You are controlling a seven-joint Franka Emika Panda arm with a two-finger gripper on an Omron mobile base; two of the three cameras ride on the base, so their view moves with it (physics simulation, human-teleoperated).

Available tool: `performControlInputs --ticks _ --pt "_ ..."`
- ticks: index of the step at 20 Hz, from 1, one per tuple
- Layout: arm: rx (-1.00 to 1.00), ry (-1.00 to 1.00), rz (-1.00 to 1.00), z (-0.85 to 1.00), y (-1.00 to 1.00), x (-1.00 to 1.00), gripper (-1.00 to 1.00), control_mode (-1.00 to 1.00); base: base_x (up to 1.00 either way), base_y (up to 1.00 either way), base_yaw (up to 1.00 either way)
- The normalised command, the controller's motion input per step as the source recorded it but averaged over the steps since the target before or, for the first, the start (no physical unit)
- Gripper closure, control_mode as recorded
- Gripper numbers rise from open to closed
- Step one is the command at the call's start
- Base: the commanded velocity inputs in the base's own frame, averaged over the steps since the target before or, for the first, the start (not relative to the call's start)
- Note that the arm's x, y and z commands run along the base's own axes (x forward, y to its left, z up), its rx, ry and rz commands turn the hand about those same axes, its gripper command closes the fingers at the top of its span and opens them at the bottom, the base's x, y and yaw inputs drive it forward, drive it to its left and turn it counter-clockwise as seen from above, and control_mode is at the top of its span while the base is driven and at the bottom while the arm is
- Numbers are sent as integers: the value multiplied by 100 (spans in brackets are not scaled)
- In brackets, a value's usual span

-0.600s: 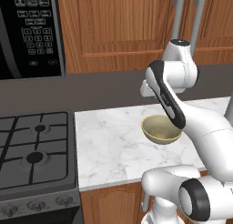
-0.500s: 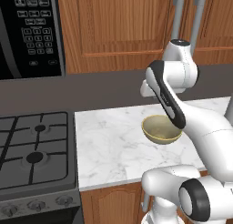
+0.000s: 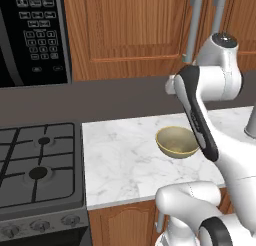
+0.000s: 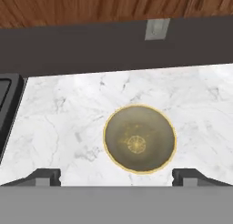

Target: Open the cabinet and setup a tea strainer by placing it in the bowl upright.

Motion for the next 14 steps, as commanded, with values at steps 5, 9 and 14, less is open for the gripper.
performControlInputs --ticks 5,9,14 --pt "0 -42 -12 100 -13 -56 -100 -100 0 0 0" --pt "4 -29 -12 100 -32 -39 -100 -100 0 0 0" --pt "7 -18 -2 72 -28 -10 -100 -100 0 0 0"
